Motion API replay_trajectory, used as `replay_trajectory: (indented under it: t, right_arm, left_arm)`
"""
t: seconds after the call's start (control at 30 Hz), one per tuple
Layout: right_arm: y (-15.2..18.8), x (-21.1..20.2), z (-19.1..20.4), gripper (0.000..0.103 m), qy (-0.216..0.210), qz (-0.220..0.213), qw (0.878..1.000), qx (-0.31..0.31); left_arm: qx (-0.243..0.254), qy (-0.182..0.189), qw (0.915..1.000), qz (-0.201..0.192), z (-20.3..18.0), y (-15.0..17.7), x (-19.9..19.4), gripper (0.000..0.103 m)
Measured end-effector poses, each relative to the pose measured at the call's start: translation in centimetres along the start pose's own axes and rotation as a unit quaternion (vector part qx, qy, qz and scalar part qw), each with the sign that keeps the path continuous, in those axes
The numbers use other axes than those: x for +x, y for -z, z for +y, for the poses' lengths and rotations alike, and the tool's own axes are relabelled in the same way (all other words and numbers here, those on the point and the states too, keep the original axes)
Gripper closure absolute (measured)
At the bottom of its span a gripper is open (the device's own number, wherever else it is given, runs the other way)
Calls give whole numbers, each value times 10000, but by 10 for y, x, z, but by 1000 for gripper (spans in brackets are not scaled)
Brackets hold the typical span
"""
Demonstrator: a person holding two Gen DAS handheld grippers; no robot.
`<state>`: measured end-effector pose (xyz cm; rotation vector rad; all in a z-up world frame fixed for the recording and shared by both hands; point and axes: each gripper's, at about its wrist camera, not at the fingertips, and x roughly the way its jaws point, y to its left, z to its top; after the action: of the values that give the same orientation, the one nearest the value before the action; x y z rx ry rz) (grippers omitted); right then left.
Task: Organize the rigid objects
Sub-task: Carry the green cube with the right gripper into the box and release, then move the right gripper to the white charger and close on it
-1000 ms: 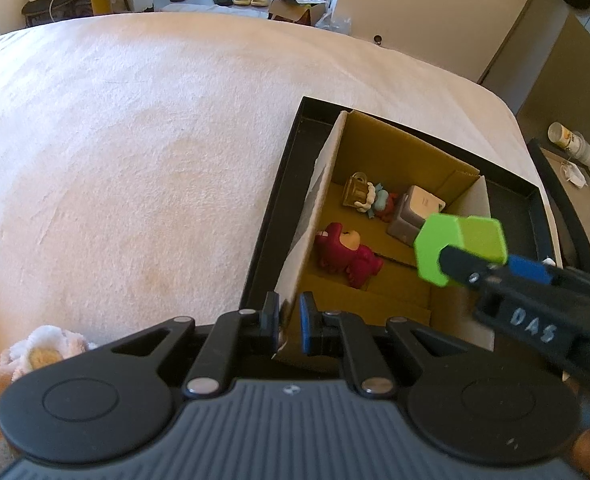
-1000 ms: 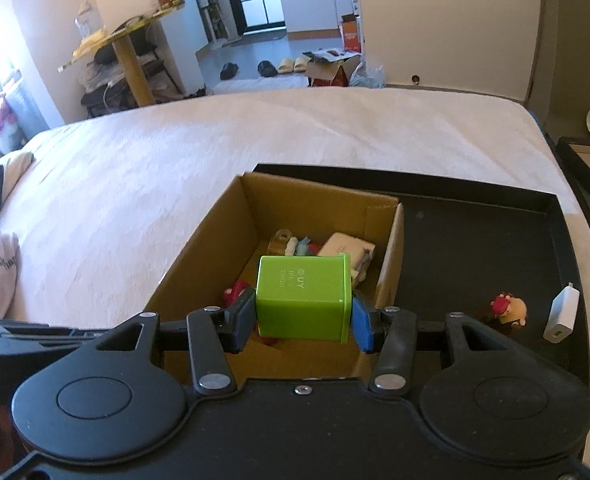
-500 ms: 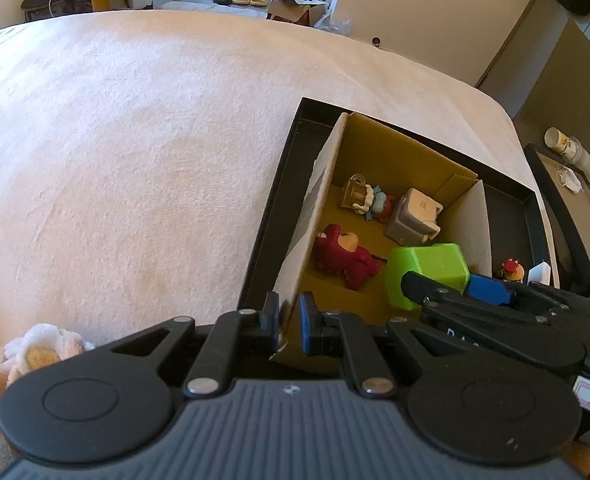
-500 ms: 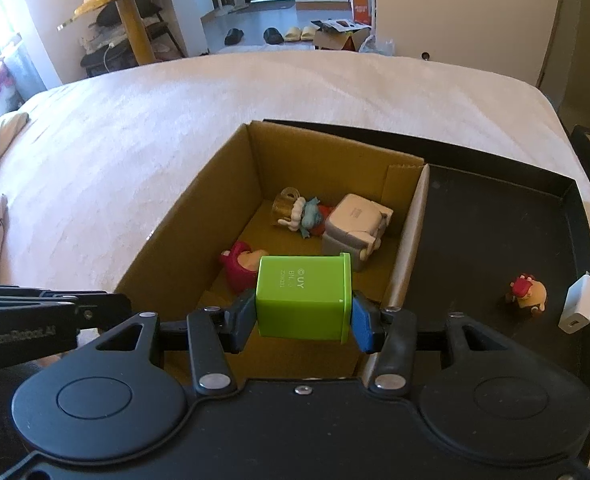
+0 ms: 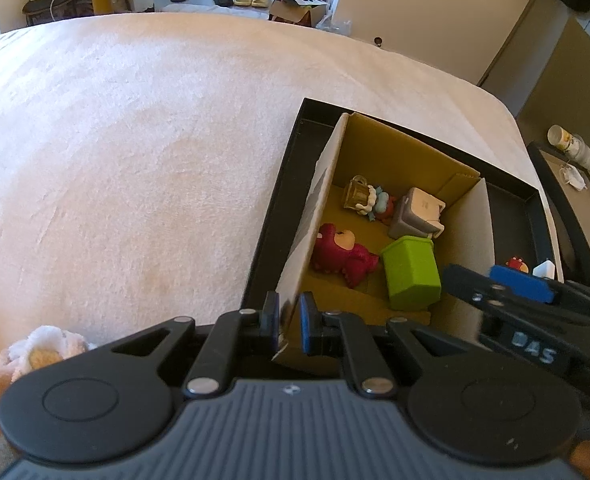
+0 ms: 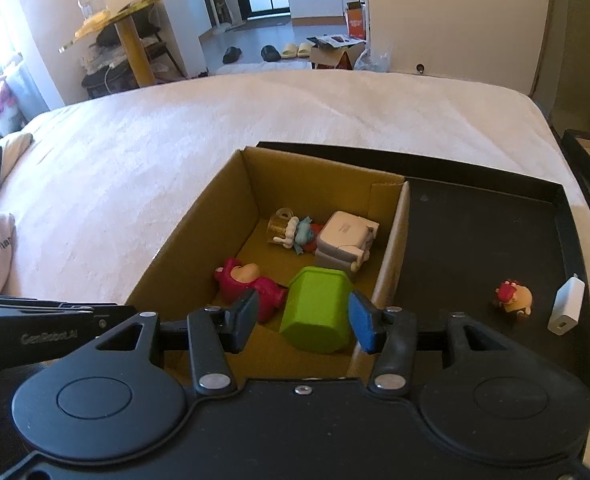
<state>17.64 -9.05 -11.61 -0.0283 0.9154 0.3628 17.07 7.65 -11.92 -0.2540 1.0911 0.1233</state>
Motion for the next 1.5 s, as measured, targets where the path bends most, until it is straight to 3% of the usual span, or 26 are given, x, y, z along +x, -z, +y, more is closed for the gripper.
replay_trajectory:
  t: [0.93,1.5]
  right_arm:
    - [24,-30,-86,44,235,-427,9957,783]
    - [53,-18,-147,43,970,-706,9874,1031]
  left_arm:
    - [241,-469,9986,48,-15,1,3,93]
    - [412,-694,9967,14,-22,3,2,93]
